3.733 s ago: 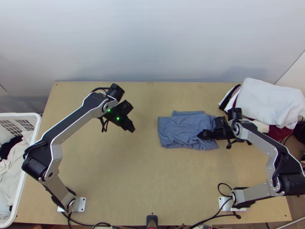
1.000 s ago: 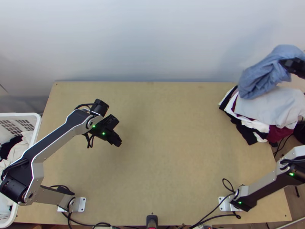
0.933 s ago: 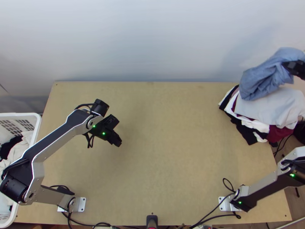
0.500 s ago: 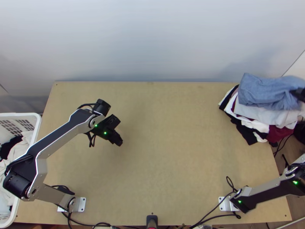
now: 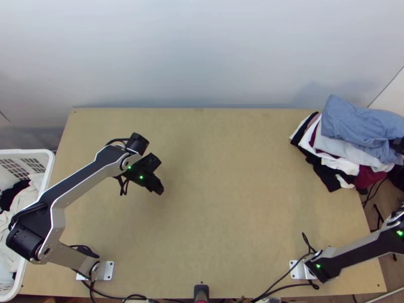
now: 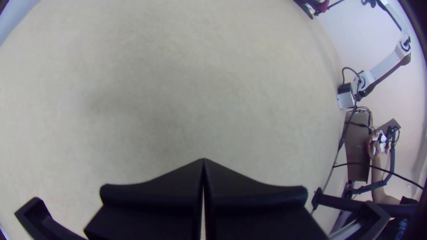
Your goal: Fold the t-shirt
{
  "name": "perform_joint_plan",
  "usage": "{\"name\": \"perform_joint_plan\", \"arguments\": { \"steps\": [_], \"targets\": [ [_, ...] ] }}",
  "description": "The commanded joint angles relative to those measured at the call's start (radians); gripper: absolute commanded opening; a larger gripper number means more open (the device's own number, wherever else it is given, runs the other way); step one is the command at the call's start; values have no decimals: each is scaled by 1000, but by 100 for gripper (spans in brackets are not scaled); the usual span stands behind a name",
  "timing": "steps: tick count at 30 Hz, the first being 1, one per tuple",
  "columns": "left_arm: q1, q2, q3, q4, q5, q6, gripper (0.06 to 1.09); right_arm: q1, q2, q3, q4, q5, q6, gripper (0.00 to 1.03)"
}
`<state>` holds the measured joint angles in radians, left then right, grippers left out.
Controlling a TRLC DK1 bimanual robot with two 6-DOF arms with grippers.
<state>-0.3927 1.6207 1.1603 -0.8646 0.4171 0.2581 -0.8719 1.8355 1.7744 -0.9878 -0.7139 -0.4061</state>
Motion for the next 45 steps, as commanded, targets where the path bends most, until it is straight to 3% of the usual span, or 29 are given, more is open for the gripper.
{"name": "perform_joint_plan", "arguments": {
  "steps": [1, 5, 10, 20, 29, 34, 38, 40, 42, 45],
  "targets": [
    [-2, -15, -24, 1, -5, -2, 10, -22, 61, 17, 28, 30, -10, 61],
    [-2, -22, -40, 3, -6, -3, 10, -22, 64, 17, 12, 80, -11, 88],
    [-2, -25, -48, 3, -6, -3, 10, -32, 28, 20, -20, 82, -22, 96],
    [-2, -22, -48, 13, -6, -6, 10, -29, -16, 99, -140, 85, -102, 98],
    [0, -28, -51, 12, -14, -6, 10, -113, -15, 163, -193, 119, -180, 98],
    [0, -27, -50, 12, -15, -8, 10, -118, -59, 232, -218, 117, -161, 98],
    [0, -41, -50, 4, -21, -16, 10, -55, -119, 295, -219, 119, -126, 88],
    [-2, -53, -51, -1, -28, -19, 10, -1, -156, 301, -215, 120, -108, 77],
    [0, -64, -57, -7, -29, -20, 10, 65, -193, 257, -160, 125, -74, 56],
    [6, -78, -73, -10, -35, -22, 10, 174, -274, 49, 140, 203, 7, 16]
  ]
}}
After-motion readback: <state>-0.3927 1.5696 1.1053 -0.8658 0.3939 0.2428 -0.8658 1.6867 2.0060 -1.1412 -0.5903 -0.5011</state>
